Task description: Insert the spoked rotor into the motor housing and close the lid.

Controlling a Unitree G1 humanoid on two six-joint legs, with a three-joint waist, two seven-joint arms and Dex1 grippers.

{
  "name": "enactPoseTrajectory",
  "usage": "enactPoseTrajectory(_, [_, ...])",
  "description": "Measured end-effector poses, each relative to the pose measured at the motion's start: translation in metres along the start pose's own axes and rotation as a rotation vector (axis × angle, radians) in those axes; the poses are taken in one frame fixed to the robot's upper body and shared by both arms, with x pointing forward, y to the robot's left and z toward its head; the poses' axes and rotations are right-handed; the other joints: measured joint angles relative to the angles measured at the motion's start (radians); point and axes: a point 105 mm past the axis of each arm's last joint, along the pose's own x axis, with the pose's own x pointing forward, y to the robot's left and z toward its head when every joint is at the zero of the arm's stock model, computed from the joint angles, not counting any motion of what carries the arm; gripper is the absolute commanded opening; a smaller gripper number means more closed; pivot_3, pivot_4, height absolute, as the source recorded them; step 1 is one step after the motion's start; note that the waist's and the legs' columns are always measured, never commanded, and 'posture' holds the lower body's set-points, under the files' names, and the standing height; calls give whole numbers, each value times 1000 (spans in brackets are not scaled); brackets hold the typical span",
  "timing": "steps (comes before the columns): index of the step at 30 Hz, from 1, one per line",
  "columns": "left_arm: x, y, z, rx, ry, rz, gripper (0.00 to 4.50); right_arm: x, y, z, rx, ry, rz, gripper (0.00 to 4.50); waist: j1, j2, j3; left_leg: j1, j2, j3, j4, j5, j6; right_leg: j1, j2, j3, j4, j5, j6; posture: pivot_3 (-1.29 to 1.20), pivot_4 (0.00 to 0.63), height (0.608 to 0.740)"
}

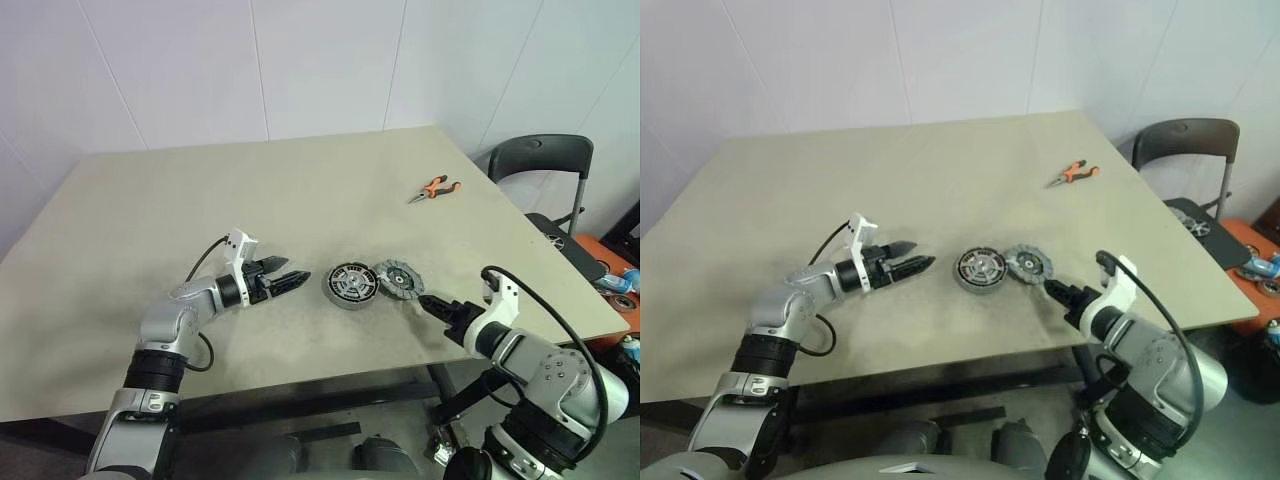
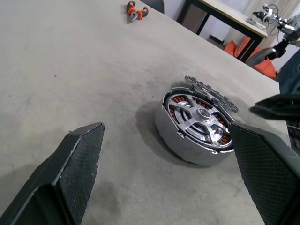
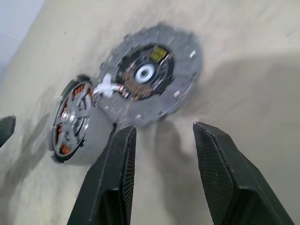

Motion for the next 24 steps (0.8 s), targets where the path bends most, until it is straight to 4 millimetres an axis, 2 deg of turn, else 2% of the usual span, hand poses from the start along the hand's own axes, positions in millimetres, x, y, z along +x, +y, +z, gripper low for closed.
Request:
enactPoseTrajectory(5, [-1,0,0,1,2,-7,4500,6,1,-11,49,16,-2,2011,0,0,0,0,0,0,0,0,0,0,0,0,0,0,0,0,0,740])
enactPoseTrajectory(17, [-2,1,-1,1,6,-2,4500,10,-5,-3,126,-40,21,2011,-1,1,0,0,0,0,0,0,0,0,0,0,0,0,0,0,0,740])
enactPoseTrajectory(20, [-2,1,-1,3,7,-1,4500,11,3,7,163,-73,77,2011,-2,1,0,0,0,0,0,0,0,0,0,0,0,0,0,0,0,740])
enactPoseTrajectory(22, [-2,1,-1,3,7,-1,4500,12,5,6,173,-64,89,2011,-1,1,0,0,0,0,0,0,0,0,0,0,0,0,0,0,0,740])
enactPoseTrajectory(24, [-2,1,-1,5,8,0,4500,14,0,4,192,-54,59,2011,-1,1,0,0,0,0,0,0,0,0,0,0,0,0,0,0,0,740])
